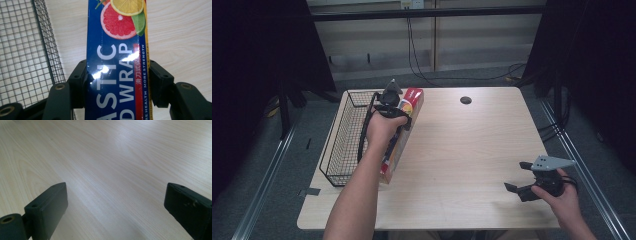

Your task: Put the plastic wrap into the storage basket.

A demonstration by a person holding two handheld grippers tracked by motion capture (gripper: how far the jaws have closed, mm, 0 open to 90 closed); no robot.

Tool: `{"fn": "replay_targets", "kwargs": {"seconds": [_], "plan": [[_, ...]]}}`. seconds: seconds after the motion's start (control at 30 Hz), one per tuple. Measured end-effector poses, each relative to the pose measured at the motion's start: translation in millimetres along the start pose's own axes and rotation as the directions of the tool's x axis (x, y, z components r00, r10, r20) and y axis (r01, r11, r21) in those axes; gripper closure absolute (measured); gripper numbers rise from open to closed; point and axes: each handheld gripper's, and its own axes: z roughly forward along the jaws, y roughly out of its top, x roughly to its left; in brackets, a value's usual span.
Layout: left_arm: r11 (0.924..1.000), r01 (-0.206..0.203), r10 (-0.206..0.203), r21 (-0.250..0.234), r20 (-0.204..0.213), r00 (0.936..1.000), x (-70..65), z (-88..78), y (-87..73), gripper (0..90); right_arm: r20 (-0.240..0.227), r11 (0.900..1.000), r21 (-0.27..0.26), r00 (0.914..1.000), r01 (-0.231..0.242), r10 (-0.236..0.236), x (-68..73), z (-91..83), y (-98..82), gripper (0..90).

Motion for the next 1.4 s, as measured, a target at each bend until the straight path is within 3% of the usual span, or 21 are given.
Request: {"fn": "replay_targets", "kwargs": {"seconds": [0.1,0.2,0.23,0.27,0.53,1.4], "plan": [[0.9999,-0.01,0.01,0.005,-0.011,0.9999,5.1,-1.7,-0.5,43.1,0.001,1.0,0.001,1.0,0.0,0.0,0.0,0.0,-0.3,4.8],[0.9999,0.012,-0.012,0.0,-0.017,0.9998,8.1,-2.2,-2.2,43.2,0.002,1.0,0.001,1.0,-0.001,0.001,-0.4,0.1,-0.4,4.8],[1.0,0.001,0.0,0.006,-0.02,0.9998,10.1,-3.0,-2.2,43.2,0.004,1.0,0.004,1.0,0.001,-0.001,-0.4,0.2,-0.3,4.8],[0.9998,0.02,-0.02,0.0,-0.018,0.9996,10.1,-3.0,-2.8,43.1,0.004,1.0,0.004,1.0,0.002,-0.002,-0.2,0.4,-0.3,4.8],[0.9999,0.017,-0.017,0.001,-0.025,0.9995,19.4,-8.4,-2.8,43.2,0.002,1.0,0.004,1.0,0.0,0.0,-0.5,0.0,-0.6,4.8],[0.9972,0.071,-0.073,-0.022,-0.06,0.9956,45.2,-28.6,-7.4,43.2,-0.004,1.0,0.004,1.0,0.002,-0.002,0.6,1.1,0.1,4.8]]}}
